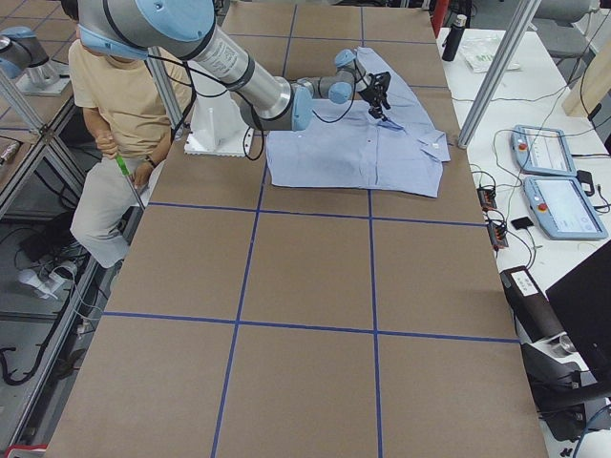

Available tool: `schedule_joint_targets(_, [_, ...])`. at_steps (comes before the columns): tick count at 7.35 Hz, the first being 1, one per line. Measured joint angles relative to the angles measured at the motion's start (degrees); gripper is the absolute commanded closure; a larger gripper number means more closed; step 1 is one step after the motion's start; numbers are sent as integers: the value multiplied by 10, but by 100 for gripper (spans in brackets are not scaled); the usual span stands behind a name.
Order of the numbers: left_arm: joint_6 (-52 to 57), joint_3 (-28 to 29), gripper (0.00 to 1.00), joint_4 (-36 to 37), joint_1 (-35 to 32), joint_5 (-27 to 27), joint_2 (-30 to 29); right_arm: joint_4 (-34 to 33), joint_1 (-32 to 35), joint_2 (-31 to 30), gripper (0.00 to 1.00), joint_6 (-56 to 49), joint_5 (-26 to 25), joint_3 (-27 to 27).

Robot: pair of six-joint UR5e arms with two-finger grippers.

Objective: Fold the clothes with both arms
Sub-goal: 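Lay the sleeve down near the collar and open the right gripper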

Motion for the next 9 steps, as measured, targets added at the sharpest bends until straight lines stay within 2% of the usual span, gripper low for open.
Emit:
schedule_joint_targets(2, [-1,0,0,0,0,0,0,0,-1,28,61,4,1,-2])
schedule_joint_targets(5, [-3,3,0,0,0,1,-3,-1,-4,57,56,3,9,-4])
schedule_joint_targets(6, [-6,3,0,0,0,1,-5,-2,5,54,40,-3,21,-3])
schedule_joint_targets(7, [-31,2,0,-2,1,0,-11,-8,22,46,7,-25,42,4])
schedule_joint_targets(8, [-84,5,0,-12,2,0,-21,-32,45,34,1,-62,70,31])
schedule_joint_targets(9, [-132,23,0,-43,5,1,-31,-81,72,20,1,-97,113,80])
